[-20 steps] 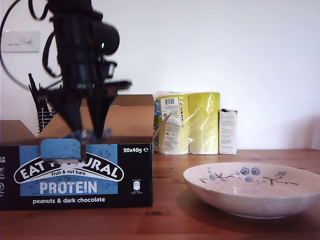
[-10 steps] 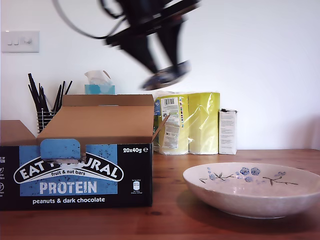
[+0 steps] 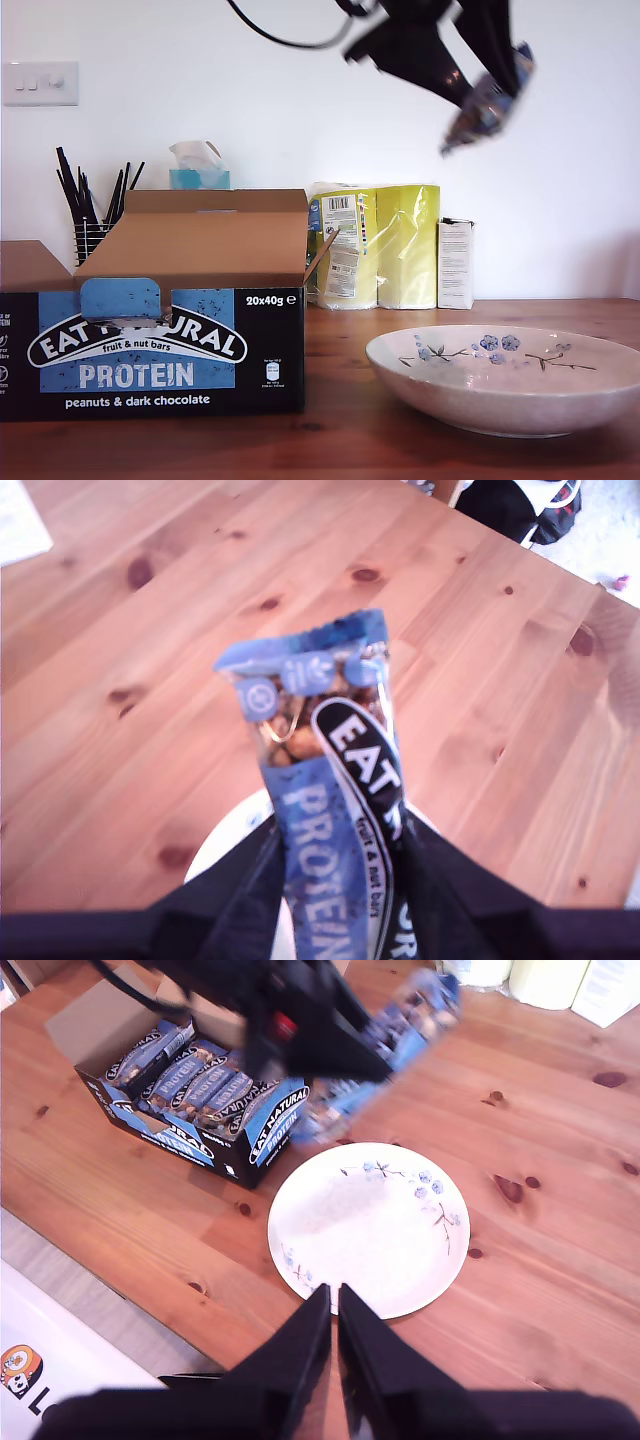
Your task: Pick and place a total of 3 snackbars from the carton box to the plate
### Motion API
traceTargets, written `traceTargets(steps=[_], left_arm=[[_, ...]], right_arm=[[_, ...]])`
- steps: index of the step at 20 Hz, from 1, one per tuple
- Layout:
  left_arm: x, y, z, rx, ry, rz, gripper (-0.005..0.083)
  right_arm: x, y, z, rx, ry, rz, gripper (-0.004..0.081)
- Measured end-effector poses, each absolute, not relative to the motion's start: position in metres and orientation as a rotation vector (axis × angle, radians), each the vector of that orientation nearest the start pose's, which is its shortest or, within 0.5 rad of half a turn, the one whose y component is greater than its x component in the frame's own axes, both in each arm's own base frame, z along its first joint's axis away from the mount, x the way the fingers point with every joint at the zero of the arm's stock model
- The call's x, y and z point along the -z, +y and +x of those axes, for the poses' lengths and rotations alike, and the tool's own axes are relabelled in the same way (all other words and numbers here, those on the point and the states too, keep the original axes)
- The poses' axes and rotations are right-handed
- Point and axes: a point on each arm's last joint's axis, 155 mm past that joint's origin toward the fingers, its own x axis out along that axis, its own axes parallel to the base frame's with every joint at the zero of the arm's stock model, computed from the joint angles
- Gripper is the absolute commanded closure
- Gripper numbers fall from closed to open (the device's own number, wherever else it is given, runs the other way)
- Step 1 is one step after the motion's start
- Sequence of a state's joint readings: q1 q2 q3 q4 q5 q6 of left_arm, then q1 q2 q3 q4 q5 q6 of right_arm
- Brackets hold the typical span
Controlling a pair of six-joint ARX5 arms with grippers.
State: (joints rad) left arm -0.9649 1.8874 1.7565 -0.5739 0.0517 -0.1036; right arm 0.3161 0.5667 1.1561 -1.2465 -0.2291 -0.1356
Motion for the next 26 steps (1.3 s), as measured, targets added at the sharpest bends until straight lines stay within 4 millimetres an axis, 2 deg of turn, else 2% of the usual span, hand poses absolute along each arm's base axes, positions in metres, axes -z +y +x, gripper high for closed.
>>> traceTargets(steps=[2,7,13,15,17,18,19,20,21,26], left_arm=[[-0.189,-0.465,0.302,0.951,0.748,0.253,0.0611],[-0.119,-0.479,0.291,0.968,0.859,0.345,0.0611],[-0.051,-0.475,0.272,0.961,1.013,0.434,0.0611],[-0.043,-0.473,0.27,0.957,1.031,0.444,0.0611],[-0.044,-0.475,0.268,0.968,1.031,0.438,0.061],[-0.044,-0.476,0.266,0.977,1.037,0.433,0.0579],[-0.044,-0.477,0.265,0.987,1.04,0.43,0.0474],[-0.044,-0.477,0.262,0.997,1.047,0.425,0.033],[-0.043,-0.476,0.259,1.004,1.062,0.425,0.0247],[-0.042,-0.474,0.252,1.031,1.1,0.413,0.0258]], right_arm=[[-0.28,0.09,0.141,-0.569,0.631,-0.157,0.0783],[-0.279,0.09,0.14,-0.569,0.632,-0.157,0.0783],[-0.279,0.09,0.14,-0.569,0.632,-0.157,0.0783],[-0.279,0.09,0.14,-0.569,0.632,-0.157,0.0783],[-0.279,0.09,0.141,-0.568,0.632,-0.157,0.0783],[-0.279,0.089,0.141,-0.566,0.632,-0.158,0.0783],[-0.279,0.089,0.141,-0.566,0.632,-0.158,0.0783],[-0.279,0.089,0.141,-0.566,0.632,-0.158,0.0783],[-0.279,0.089,0.141,-0.566,0.632,-0.158,0.0783],[-0.28,0.089,0.141,-0.566,0.631,-0.158,0.0783]])
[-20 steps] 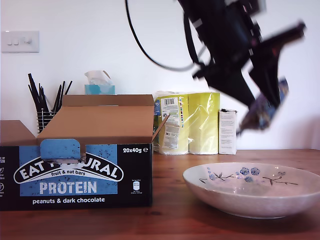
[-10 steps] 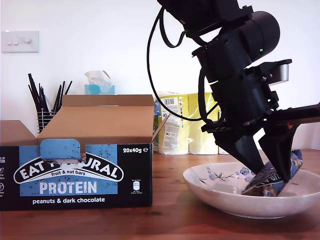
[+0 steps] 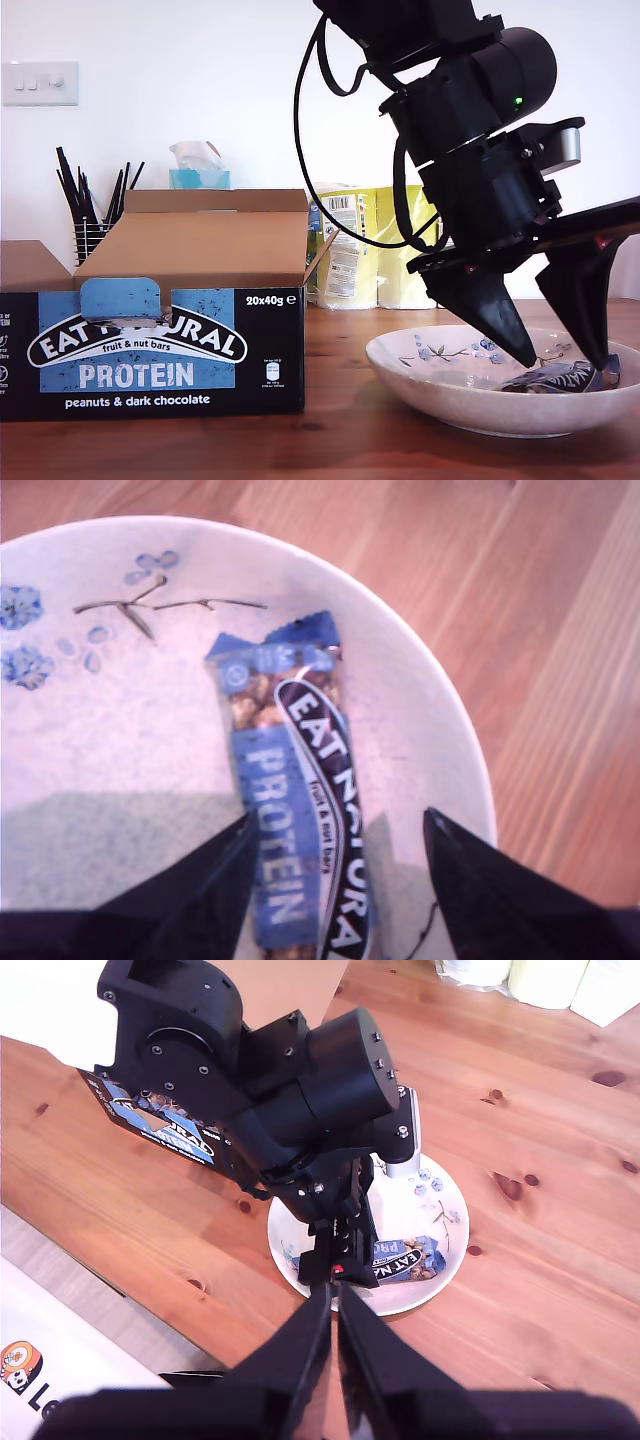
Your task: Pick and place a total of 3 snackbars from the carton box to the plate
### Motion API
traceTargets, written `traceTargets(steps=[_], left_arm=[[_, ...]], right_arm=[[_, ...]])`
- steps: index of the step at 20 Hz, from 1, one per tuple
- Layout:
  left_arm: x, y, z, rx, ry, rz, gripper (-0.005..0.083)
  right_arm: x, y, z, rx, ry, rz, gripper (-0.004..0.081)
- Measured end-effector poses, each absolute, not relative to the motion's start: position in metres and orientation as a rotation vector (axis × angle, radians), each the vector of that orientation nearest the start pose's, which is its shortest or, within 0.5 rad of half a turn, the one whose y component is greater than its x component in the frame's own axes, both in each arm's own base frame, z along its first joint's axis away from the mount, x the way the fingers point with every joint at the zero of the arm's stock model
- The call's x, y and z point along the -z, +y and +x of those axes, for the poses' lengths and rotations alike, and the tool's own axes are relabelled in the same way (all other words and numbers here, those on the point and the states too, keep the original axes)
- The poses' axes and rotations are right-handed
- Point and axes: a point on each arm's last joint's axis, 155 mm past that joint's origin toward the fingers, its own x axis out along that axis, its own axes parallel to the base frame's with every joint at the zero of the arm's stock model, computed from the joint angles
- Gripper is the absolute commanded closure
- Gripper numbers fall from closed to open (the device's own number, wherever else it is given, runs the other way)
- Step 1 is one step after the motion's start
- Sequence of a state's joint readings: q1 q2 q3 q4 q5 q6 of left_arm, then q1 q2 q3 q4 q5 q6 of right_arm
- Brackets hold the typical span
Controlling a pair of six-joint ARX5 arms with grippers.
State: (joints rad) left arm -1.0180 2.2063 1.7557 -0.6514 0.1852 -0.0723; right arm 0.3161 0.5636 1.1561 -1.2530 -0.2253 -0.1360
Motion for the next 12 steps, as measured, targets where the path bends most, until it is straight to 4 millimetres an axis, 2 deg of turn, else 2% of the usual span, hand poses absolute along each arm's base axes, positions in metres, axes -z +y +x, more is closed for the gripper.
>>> traceTargets(steps=[2,5,7,9,12], left_arm=[[-0.04,-0.469,0.252,1.032,1.125,0.408,0.0372],[-0.038,-0.458,0.245,1.045,1.193,0.409,0.0649],[-0.051,-0.463,0.241,1.106,1.204,0.353,0.0801],[-0.08,-0.467,0.24,1.163,1.173,0.292,0.0795],[-0.154,-0.466,0.253,1.2,0.999,0.251,0.0795]], right_arm=[[-0.28,0.089,0.141,-0.566,0.628,-0.158,0.0783],[-0.28,0.089,0.141,-0.566,0.627,-0.158,0.0783],[-0.28,0.089,0.141,-0.566,0.627,-0.158,0.0783],[-0.28,0.09,0.142,-0.566,0.627,-0.158,0.0783],[-0.282,0.089,0.144,-0.557,0.615,-0.161,0.0783]])
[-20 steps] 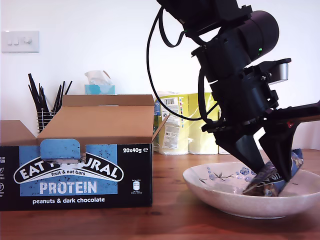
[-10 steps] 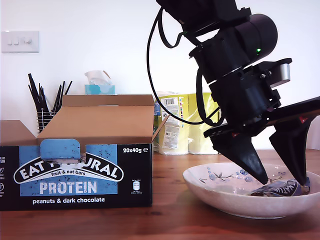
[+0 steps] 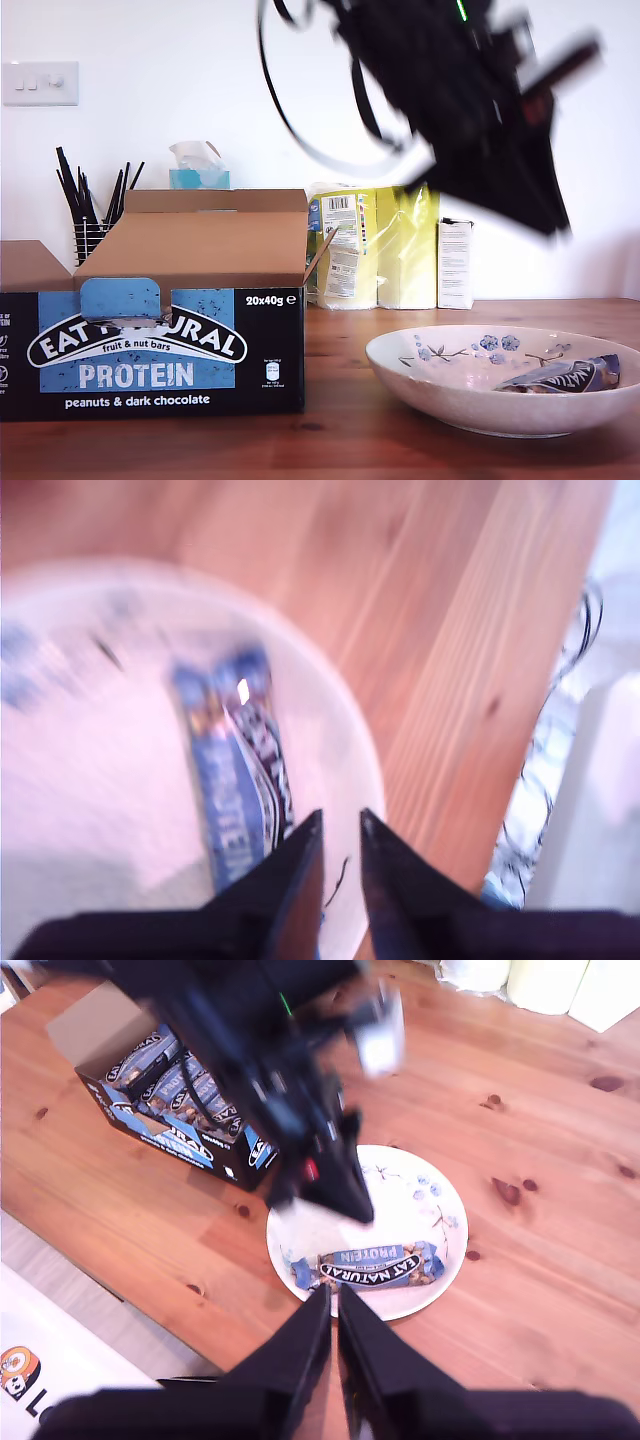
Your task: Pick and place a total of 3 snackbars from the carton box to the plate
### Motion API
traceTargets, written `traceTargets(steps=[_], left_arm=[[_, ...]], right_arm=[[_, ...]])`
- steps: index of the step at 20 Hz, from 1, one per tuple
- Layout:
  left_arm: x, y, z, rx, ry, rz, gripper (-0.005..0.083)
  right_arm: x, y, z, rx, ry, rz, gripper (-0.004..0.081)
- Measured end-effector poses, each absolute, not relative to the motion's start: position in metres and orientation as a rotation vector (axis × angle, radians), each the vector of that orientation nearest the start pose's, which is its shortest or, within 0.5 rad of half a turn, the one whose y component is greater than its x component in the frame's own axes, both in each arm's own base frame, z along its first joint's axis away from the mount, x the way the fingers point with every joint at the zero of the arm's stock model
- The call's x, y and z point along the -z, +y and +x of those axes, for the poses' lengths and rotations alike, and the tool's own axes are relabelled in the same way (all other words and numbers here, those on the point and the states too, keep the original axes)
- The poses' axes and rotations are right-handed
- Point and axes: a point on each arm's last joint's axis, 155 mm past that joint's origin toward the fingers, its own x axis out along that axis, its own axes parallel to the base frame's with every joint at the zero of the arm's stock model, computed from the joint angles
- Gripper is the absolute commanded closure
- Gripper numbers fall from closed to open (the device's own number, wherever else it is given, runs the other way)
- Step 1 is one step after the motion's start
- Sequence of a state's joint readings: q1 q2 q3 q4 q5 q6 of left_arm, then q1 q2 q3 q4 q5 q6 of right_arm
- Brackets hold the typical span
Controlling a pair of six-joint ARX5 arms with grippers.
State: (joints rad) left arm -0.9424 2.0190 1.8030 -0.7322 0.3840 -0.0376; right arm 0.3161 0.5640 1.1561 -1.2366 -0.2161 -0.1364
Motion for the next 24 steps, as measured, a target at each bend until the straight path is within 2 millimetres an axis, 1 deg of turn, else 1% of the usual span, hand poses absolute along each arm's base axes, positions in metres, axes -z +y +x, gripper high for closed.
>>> traceTargets(steps=[2,4,5,6,7,8,9,11,12,14,15,17,19,21,22,23,24], left_arm=[[-0.209,-0.455,0.262,1.179,0.855,0.246,0.0795],[-0.257,-0.442,0.266,1.159,0.735,0.245,0.0795],[-0.274,-0.436,0.266,1.153,0.695,0.24,0.0795],[-0.286,-0.427,0.268,1.145,0.667,0.23,0.0795],[-0.292,-0.42,0.269,1.135,0.657,0.224,0.0795],[-0.289,-0.408,0.272,1.112,0.665,0.222,0.0795],[-0.281,-0.394,0.278,1.077,0.683,0.222,0.0795],[-0.256,-0.361,0.294,0.992,0.73,0.217,0.0795],[-0.244,-0.344,0.301,0.954,0.75,0.211,0.0795],[-0.223,-0.306,0.31,0.86,0.78,0.197,0.0795],[-0.214,-0.282,0.311,0.805,0.792,0.189,0.0795],[-0.207,-0.242,0.31,0.709,0.79,0.176,0.0795],[-0.204,-0.208,0.312,0.623,0.783,0.133,0.0795],[-0.191,-0.178,0.316,0.542,0.808,0.091,0.0795],[-0.184,-0.166,0.319,0.497,0.834,0.062,0.0795],[-0.18,-0.158,0.322,0.456,0.857,0.025,0.0795],[-0.178,-0.155,0.324,0.423,0.868,-0.008,0.0789]], right_arm=[[-0.286,0.084,0.15,-0.523,0.593,-0.171,0.0783],[-0.291,0.084,0.155,-0.514,0.568,-0.173,0.0783],[-0.295,0.084,0.157,-0.513,0.55,-0.172,0.0783],[-0.299,0.085,0.159,-0.513,0.533,-0.171,0.0783],[-0.301,0.086,0.16,-0.513,0.523,-0.17,0.0783],[-0.303,0.086,0.162,-0.512,0.51,-0.169,0.0783],[-0.307,0.087,0.164,-0.512,0.492,-0.169,0.0783],[-0.314,0.089,0.171,-0.512,0.45,-0.166,0.0783],[-0.315,0.091,0.174,-0.515,0.437,-0.164,0.0783],[-0.308,0.098,0.177,-0.545,0.44,-0.156,0.0783],[-0.303,0.102,0.179,-0.565,0.443,-0.152,0.0783],[-0.291,0.107,0.181,-0.591,0.464,-0.152,0.0783],[-0.283,0.11,0.185,-0.6,0.467,-0.163,0.0783],[-0.276,0.111,0.188,-0.602,0.473,-0.162,0.0783],[-0.274,0.111,0.189,-0.602,0.478,-0.162,0.0783],[-0.274,0.112,0.191,-0.602,0.477,-0.162,0.0783],[-0.276,0.113,0.192,-0.602,0.47,-0.162,0.0783]])
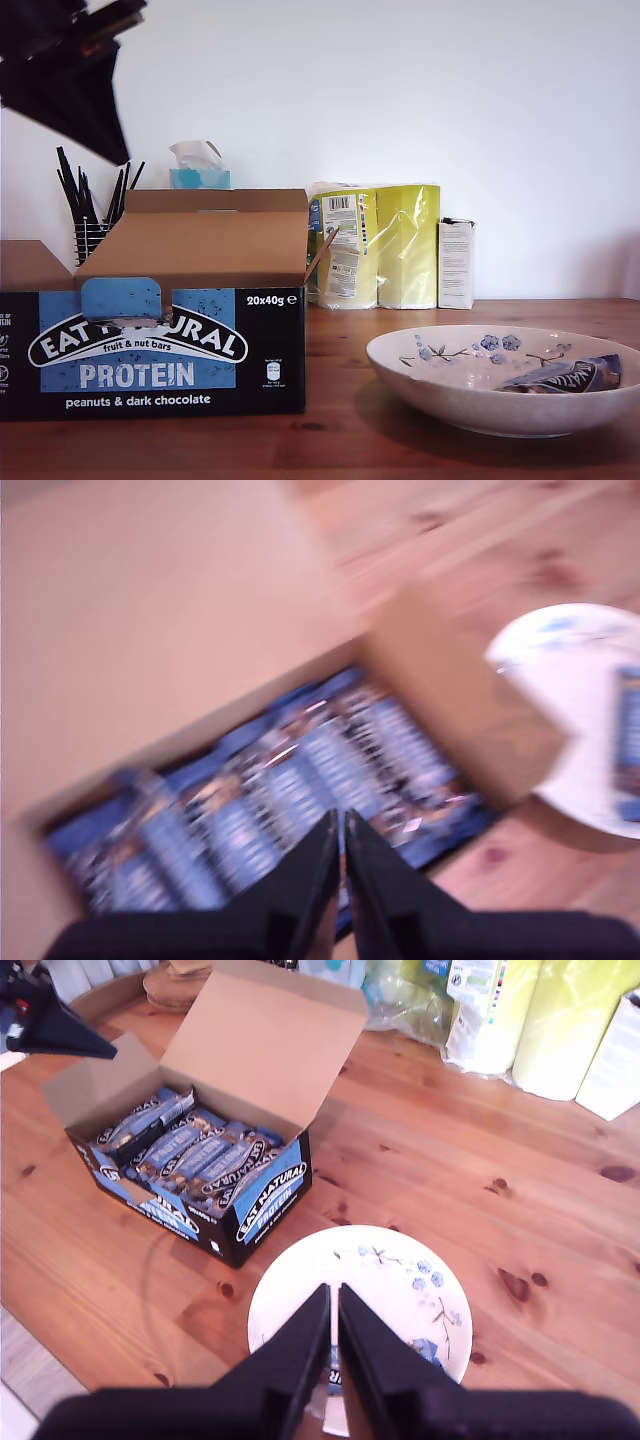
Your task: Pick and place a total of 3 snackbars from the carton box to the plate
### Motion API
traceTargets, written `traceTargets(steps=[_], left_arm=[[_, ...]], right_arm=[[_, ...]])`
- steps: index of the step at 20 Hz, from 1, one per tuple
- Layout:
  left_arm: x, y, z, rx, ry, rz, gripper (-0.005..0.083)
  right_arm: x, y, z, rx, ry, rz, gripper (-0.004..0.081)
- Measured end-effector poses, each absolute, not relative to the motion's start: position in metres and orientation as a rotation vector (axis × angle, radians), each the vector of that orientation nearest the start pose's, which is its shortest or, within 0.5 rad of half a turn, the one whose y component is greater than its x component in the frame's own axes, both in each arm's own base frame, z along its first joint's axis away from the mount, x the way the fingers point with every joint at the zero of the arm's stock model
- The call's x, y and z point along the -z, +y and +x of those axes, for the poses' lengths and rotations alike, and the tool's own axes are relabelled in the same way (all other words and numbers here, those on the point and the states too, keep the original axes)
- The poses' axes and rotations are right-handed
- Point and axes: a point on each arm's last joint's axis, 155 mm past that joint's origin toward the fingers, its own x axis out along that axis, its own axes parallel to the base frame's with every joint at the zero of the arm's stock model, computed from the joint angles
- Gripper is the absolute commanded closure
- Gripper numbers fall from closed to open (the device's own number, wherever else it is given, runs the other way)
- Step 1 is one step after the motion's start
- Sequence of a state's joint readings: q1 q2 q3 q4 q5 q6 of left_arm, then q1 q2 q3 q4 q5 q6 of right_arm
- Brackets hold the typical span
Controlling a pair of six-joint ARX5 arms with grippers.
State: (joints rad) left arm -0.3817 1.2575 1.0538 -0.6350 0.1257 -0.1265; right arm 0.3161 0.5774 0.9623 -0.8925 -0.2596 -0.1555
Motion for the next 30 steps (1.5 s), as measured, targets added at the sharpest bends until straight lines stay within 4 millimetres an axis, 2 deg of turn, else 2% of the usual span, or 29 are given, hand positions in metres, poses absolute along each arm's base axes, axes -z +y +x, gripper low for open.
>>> traceTargets(steps=[1,2,4,5,6,9,14,19,21,23,25,30], left_arm=[[-0.176,-0.152,0.325,0.393,0.875,-0.016,0.0761],[-0.172,-0.146,0.327,0.341,0.881,-0.011,0.0692],[-0.164,-0.135,0.333,0.248,0.899,-0.014,0.046],[-0.154,-0.131,0.336,0.211,0.924,-0.019,0.0386],[-0.144,-0.13,0.337,0.193,0.951,-0.021,0.0372],[-0.113,-0.127,0.342,0.153,1.034,0.001,0.0373],[-0.096,-0.129,0.352,0.138,1.051,0.009,0.0374],[-0.059,-0.129,0.354,0.119,1.138,0.038,0.0384],[-0.06,-0.13,0.357,0.117,1.128,0.037,0.0458],[-0.06,-0.129,0.357,0.114,1.127,0.039,0.0605],[-0.06,-0.129,0.357,0.116,1.127,0.043,0.0692],[-0.064,-0.128,0.357,0.113,1.135,0.049,0.0719]], right_arm=[[-0.277,0.113,0.194,-0.602,0.465,-0.162,0.0783],[-0.278,0.114,0.196,-0.602,0.462,-0.162,0.0783],[-0.277,0.114,0.198,-0.602,0.466,-0.162,0.0783],[-0.276,0.115,0.199,-0.602,0.471,-0.162,0.0783],[-0.275,0.115,0.2,-0.603,0.478,-0.162,0.0783],[-0.27,0.12,0.202,-0.624,0.499,-0.157,0.0783],[-0.271,0.121,0.205,-0.625,0.499,-0.157,0.0783],[-0.271,0.121,0.205,-0.625,0.495,-0.157,0.0783],[-0.272,0.121,0.205,-0.625,0.494,-0.157,0.0783],[-0.272,0.121,0.205,-0.625,0.493,-0.157,0.0783],[-0.273,0.121,0.206,-0.626,0.486,-0.159,0.0783],[-0.273,0.122,0.208,-0.626,0.486,-0.159,0.0783]])
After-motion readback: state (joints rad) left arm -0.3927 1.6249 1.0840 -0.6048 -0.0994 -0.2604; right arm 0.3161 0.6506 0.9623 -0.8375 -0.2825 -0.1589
